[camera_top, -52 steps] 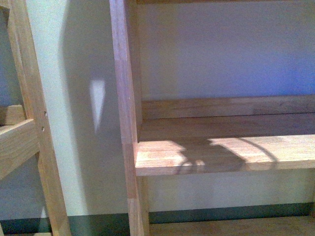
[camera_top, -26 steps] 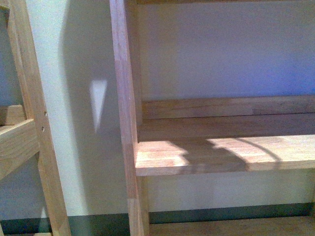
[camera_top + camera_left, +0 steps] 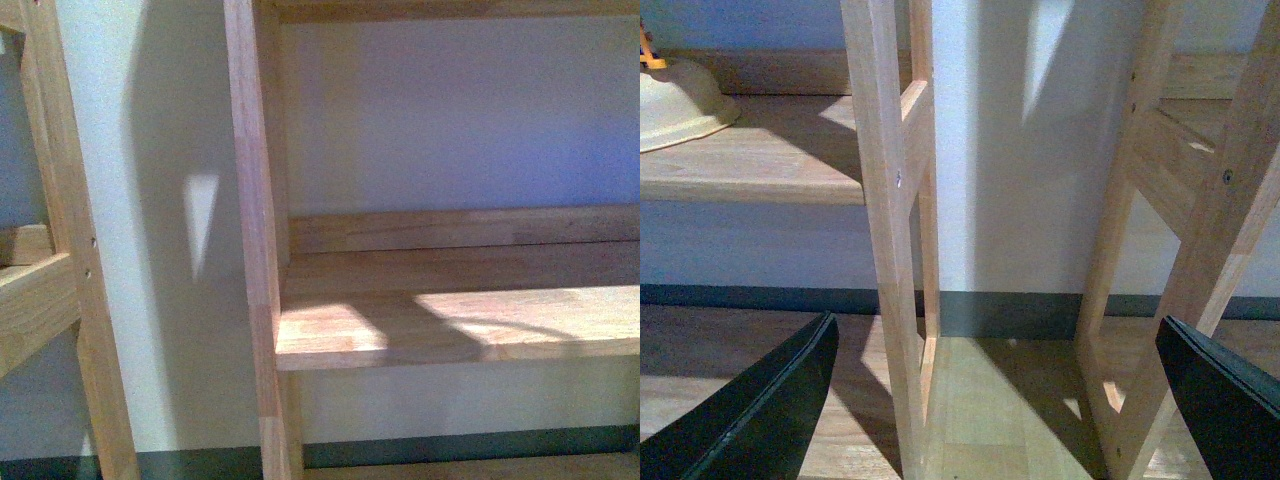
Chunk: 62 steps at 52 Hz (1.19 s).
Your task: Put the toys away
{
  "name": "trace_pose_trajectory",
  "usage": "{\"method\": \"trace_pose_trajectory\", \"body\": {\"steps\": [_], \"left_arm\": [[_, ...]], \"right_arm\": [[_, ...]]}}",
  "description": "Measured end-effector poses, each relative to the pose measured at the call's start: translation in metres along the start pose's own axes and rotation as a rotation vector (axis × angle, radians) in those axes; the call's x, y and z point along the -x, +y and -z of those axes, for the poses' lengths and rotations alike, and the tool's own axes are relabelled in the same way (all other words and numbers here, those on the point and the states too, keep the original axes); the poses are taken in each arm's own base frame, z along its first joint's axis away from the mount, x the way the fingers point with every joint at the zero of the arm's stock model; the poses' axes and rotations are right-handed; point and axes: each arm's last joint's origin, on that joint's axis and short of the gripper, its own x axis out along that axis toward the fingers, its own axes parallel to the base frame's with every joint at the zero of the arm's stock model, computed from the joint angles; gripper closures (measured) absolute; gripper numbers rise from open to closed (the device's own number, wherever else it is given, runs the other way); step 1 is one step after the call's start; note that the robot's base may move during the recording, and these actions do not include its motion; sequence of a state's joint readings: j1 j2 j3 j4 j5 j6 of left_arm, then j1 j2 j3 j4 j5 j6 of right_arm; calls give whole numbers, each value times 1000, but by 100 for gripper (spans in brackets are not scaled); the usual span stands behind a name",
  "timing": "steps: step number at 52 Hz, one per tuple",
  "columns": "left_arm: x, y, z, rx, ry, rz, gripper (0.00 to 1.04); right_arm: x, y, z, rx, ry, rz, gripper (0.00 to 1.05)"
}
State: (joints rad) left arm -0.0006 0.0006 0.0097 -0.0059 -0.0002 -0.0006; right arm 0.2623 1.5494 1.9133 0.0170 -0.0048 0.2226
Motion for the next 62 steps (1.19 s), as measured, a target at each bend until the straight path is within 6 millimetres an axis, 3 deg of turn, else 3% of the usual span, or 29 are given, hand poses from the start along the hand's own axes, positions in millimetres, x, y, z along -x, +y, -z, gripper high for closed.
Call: {"method": "trace_pose_trajectory", "body": {"steps": [6, 12, 32, 41, 50, 56, 62], "left_arm": [[0, 0, 0, 0, 0, 0, 6], [0, 0, 0, 0, 0, 0, 6], [0, 0, 0, 0, 0, 0, 6], [0, 0, 0, 0, 0, 0, 6], [0, 0, 0, 0, 0, 0, 6], [0, 0, 0, 0, 0, 0, 6], [0, 0, 0, 0, 0, 1, 6]], "right_arm": [[49, 11, -3, 72, -79, 13, 6], [107, 12, 9, 157, -114, 26, 6], [224, -16, 82, 286, -22, 110, 6], [285, -37, 137, 297, 19, 192, 6], [313, -59, 202, 261, 126, 284, 6], [320, -69, 209, 262, 335, 276, 26], [326, -74, 219, 264, 351, 303, 52]]}}
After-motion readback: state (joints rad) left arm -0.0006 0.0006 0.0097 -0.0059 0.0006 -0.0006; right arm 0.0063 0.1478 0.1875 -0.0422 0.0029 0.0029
